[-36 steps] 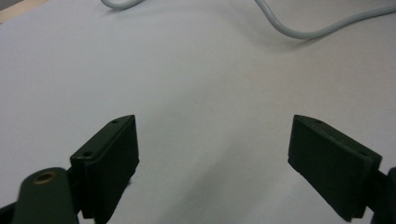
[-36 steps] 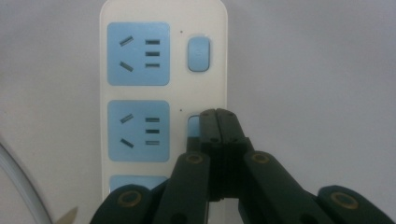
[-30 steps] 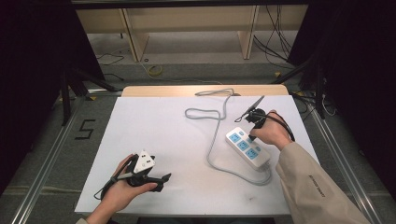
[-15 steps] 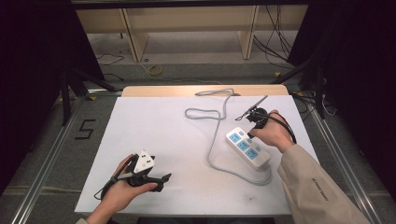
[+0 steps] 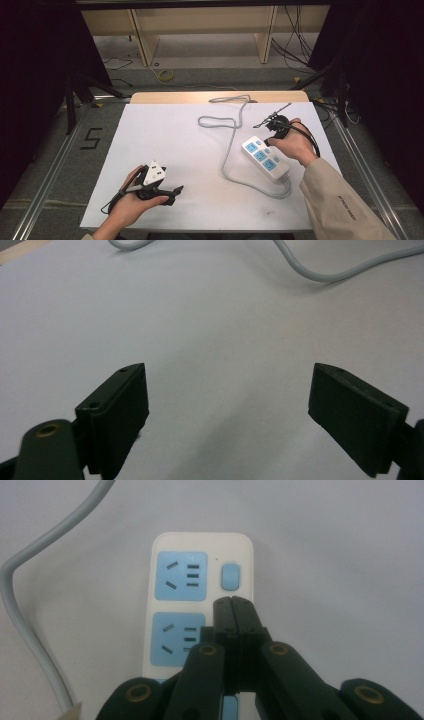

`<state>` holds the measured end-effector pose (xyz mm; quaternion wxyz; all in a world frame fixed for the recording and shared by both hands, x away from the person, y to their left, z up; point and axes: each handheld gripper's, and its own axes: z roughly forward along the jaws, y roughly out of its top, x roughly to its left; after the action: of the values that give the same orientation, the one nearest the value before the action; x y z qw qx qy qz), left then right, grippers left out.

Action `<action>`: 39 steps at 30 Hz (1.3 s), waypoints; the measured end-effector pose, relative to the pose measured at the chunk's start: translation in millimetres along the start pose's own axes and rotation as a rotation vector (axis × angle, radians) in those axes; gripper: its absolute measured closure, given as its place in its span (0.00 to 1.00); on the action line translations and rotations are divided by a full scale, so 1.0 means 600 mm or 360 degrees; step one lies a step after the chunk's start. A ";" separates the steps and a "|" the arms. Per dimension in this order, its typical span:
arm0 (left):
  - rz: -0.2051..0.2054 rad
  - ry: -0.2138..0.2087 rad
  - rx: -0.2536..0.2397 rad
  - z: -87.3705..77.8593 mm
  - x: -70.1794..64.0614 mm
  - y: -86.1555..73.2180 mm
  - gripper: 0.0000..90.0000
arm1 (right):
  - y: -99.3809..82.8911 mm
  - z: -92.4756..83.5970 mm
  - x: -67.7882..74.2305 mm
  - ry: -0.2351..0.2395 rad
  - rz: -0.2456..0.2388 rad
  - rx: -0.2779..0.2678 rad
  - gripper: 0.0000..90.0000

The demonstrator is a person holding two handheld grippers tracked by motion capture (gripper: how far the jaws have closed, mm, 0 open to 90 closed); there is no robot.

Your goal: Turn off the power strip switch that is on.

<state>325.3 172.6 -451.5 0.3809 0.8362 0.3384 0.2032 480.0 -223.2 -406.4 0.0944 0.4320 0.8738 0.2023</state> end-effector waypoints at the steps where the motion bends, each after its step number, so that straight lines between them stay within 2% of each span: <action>1: -0.0001 0.0000 -0.0001 0.000 0.000 0.000 0.18 | 0.000 -0.001 0.000 -0.0001 -0.0001 -0.0007 1.00; 26: -0.0009 0.0005 -0.0006 0.000 0.000 0.000 0.18 | -0.044 -0.018 0.018 0.0033 -0.0007 -0.0402 1.00; 39: -0.0010 0.0007 -0.0002 0.001 0.000 0.000 0.18 | -0.075 -0.023 0.035 0.0070 -0.0030 -0.0487 1.00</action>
<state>325.5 172.2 -451.8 0.3813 0.8343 0.3417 0.2042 430.0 -234.7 -413.5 0.1418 0.3998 0.8386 0.3418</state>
